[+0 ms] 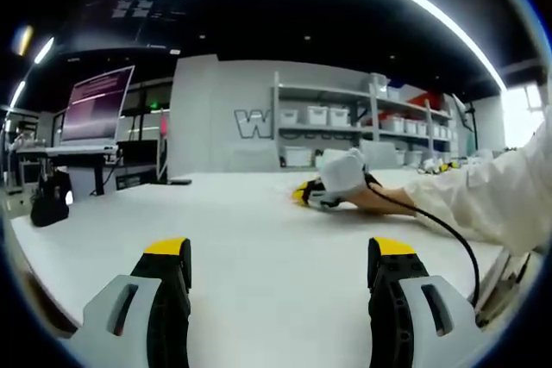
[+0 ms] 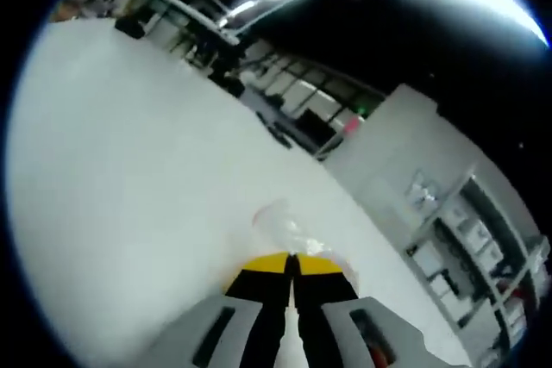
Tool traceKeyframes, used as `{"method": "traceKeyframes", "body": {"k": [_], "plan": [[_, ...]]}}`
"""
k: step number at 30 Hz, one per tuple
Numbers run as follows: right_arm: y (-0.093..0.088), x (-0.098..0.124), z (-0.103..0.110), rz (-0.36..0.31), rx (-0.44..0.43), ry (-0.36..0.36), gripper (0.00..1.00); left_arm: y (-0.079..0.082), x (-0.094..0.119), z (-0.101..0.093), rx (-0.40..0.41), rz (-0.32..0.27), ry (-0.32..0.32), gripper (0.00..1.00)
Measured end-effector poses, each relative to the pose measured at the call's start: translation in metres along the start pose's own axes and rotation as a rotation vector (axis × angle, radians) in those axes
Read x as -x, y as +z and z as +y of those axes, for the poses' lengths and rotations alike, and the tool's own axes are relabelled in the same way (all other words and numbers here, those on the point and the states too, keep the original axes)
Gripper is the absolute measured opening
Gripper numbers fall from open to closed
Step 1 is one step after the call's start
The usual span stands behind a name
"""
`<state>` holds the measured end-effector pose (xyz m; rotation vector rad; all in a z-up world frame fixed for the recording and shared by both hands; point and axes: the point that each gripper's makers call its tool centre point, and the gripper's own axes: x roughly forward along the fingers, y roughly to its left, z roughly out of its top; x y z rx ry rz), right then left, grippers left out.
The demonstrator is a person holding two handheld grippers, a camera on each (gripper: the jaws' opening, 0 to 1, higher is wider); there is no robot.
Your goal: Open the resealable bag by pulling the two sides of the seal apart until the entire bag opening is separated and visibly accessible.
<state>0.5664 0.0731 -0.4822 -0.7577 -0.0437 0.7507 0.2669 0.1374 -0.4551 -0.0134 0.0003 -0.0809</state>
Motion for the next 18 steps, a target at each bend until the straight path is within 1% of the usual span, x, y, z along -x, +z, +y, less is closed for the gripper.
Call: {"method": "traceKeyframes", "body": {"k": [7, 10, 18], "plan": [[-0.002, -0.003, -0.001, 0.010, -0.022, 0.012, 0.00, 0.001, 0.001, 0.002, -0.001, -0.003, 0.005, 0.83], [0.004, 0.000, -0.008, -0.025, -0.043, -0.014, 0.00, 0.000, 0.001, 0.001, -0.001, 0.000, 0.003, 0.83], [0.008, 0.004, -0.016, -0.045, -0.047, -0.053, 0.00, 0.000, 0.001, 0.001, -0.001, 0.001, 0.002, 0.83]]}}
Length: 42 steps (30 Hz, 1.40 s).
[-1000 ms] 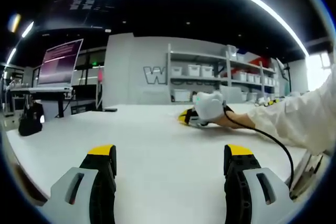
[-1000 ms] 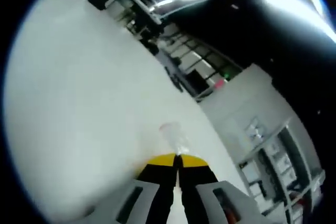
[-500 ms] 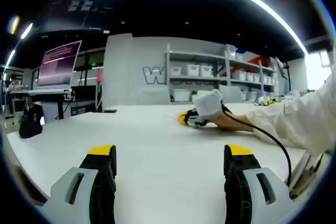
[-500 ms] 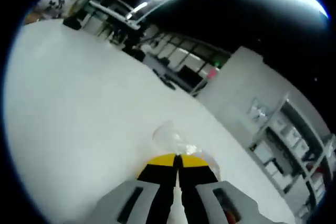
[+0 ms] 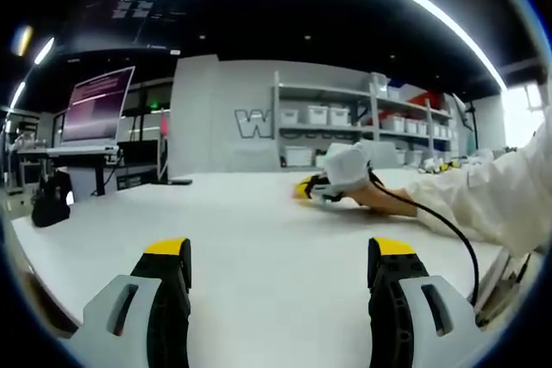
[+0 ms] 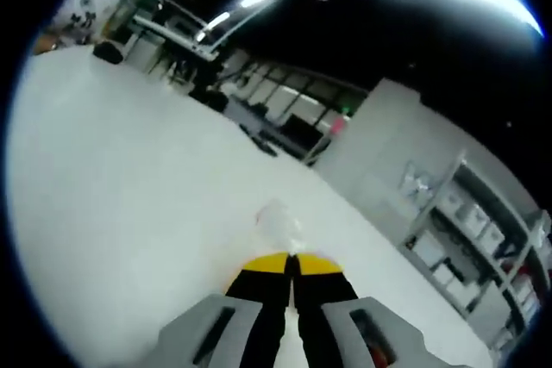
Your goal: Open the resealable bag by pulling the two sides of the seal apart until the entire bag opening is separated and visibly accessible.
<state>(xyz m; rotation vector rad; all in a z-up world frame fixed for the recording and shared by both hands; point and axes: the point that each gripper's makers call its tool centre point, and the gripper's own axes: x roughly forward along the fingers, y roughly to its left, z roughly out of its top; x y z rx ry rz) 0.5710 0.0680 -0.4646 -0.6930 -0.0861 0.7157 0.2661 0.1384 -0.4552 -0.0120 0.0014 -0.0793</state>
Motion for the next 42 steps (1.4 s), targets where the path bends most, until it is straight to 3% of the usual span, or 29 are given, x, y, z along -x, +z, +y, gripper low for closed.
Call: {"method": "traceKeyframes", "body": {"k": [17, 35, 42], "plan": [[0.036, 0.021, -0.025, -0.082, 0.012, -0.069, 0.00, -0.001, 0.002, -0.004, 0.000, 0.002, -0.008, 0.83], [0.063, 0.036, -0.036, -0.145, 0.008, -0.060, 0.00, 0.006, 0.004, -0.006, -0.009, -0.010, -0.010, 0.83], [0.068, 0.047, -0.036, -0.170, -0.075, -0.045, 0.00, 0.010, 0.005, -0.011, -0.018, -0.015, -0.018, 0.83]]}}
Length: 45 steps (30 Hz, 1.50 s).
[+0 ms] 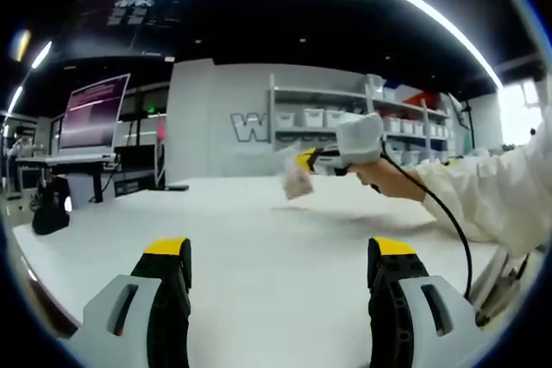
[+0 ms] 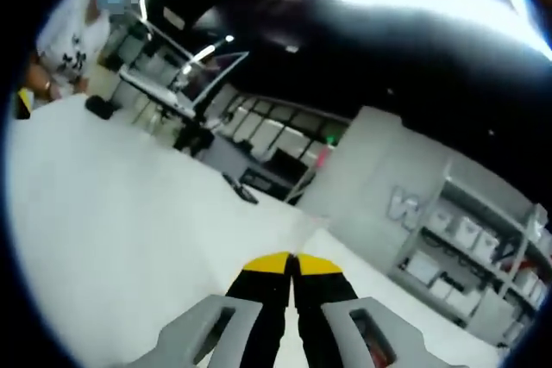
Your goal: Open the resealable bag by pulling the two sides of the seal apart until the entire bag opening is separated and visibly accessible.
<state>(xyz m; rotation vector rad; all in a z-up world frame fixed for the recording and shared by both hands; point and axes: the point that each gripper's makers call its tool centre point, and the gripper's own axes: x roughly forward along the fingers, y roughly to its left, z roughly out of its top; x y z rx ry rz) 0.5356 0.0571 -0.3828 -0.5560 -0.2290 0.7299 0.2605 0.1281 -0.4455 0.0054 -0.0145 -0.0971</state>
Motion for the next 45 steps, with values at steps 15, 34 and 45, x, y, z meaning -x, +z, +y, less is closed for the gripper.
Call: {"method": "traceKeyframes", "body": {"k": [15, 34, 45], "plan": [[0.008, 0.012, -0.002, -0.022, -0.049, 0.015, 0.00, 0.006, 0.001, -0.005, -0.014, -0.009, -0.009, 0.83], [0.014, 0.028, 0.005, -0.047, -0.128, 0.050, 0.00, 0.007, 0.003, -0.008, -0.019, -0.010, -0.011, 0.83], [0.013, 0.042, 0.008, -0.054, -0.137, 0.066, 0.00, 0.007, 0.004, -0.010, -0.020, -0.009, -0.016, 0.83]]}}
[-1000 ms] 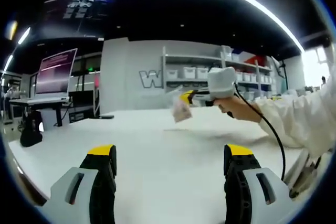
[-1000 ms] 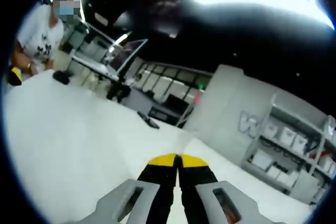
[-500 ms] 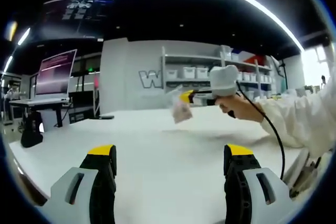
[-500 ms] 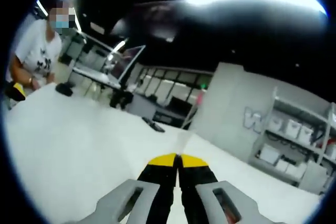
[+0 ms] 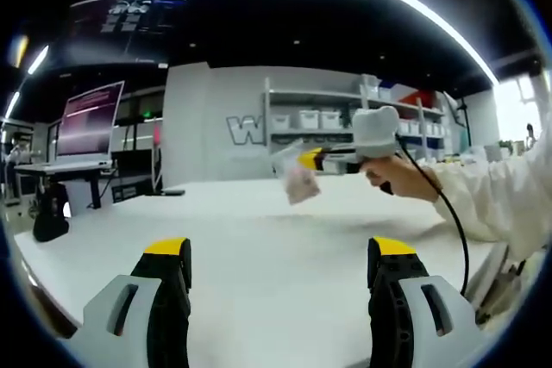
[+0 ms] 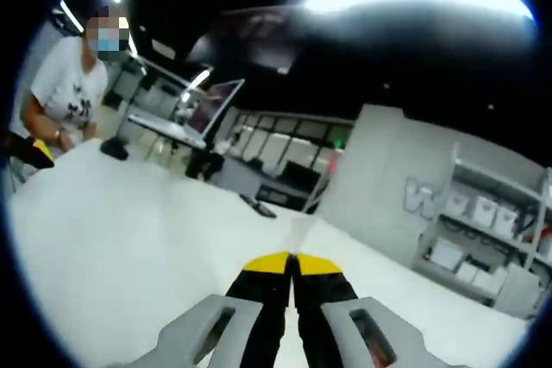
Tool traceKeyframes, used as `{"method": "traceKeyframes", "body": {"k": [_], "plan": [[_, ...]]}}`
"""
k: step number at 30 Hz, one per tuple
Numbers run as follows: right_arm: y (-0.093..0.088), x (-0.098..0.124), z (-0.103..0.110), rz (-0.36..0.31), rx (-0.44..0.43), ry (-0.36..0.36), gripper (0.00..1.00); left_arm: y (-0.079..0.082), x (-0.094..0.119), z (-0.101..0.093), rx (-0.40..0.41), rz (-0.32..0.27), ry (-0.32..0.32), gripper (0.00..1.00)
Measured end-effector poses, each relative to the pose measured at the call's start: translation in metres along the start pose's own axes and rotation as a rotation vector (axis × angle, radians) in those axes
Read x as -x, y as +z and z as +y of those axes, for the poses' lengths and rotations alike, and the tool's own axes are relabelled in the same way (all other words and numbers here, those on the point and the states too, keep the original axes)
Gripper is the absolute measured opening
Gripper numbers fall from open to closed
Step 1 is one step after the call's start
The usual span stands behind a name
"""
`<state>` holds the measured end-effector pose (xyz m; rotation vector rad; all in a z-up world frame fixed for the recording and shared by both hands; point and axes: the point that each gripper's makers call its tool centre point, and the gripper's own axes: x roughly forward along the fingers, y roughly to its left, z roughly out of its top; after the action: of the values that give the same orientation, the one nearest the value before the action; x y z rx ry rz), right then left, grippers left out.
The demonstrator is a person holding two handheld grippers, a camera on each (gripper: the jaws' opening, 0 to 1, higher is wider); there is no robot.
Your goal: Open the resealable bag by pulling the two sides of the seal apart until the entire bag opening is separated and visibly accessible.
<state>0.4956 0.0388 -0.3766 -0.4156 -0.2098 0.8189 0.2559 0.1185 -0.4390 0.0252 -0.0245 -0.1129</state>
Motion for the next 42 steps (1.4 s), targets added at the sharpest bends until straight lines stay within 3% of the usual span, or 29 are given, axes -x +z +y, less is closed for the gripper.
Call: {"method": "traceKeyframes", "body": {"k": [42], "plan": [[0.004, 0.046, 0.007, -0.025, -0.015, 0.009, 0.00, 0.000, 0.000, -0.009, -0.008, 0.003, -0.017, 0.83]]}}
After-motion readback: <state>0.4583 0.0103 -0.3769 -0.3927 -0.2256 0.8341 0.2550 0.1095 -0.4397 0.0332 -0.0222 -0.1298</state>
